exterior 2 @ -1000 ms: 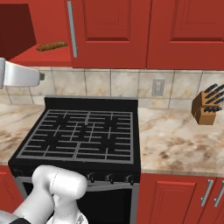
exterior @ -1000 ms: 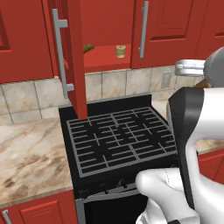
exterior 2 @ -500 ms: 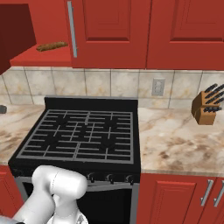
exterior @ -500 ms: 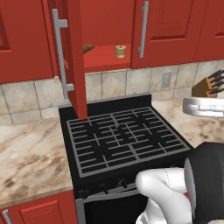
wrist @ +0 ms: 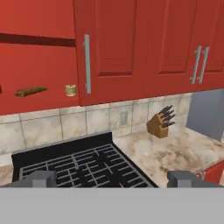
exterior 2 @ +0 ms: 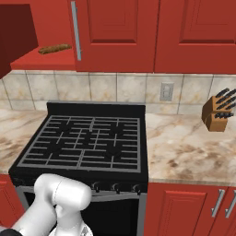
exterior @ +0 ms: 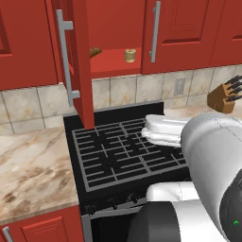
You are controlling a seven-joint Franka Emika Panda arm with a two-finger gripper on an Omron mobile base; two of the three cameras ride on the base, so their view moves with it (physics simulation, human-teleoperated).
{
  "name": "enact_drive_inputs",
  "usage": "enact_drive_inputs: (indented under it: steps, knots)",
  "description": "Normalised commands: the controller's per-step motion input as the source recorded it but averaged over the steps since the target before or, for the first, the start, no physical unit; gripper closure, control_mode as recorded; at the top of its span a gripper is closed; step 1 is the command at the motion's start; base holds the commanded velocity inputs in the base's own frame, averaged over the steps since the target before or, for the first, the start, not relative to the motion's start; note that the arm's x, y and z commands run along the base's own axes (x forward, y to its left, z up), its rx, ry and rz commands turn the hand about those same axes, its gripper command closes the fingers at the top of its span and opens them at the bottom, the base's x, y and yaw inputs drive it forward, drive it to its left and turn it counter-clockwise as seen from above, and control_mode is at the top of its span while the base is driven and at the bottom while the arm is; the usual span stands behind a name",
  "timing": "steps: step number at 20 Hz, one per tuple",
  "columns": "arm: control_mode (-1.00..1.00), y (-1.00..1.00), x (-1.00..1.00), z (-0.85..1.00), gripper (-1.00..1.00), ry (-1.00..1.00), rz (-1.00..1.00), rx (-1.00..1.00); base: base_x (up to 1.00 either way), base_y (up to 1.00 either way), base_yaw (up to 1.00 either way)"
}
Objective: Pick the candle and candle from the dining table and place them in the open cabinet. Close the cabinet after placing the objects.
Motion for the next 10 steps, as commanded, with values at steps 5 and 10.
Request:
enact_drive_inputs:
  steps: [5,10]
  knots:
    - [-1.0,0.99,0.45,-0.29,-1.0,-0.3,-0.21,0.0,0.0,0.0,0.0]
    - [-1.0,0.97,0.52,-0.25,-1.0,-0.31,-0.16,-0.03,0.0,0.0,0.0]
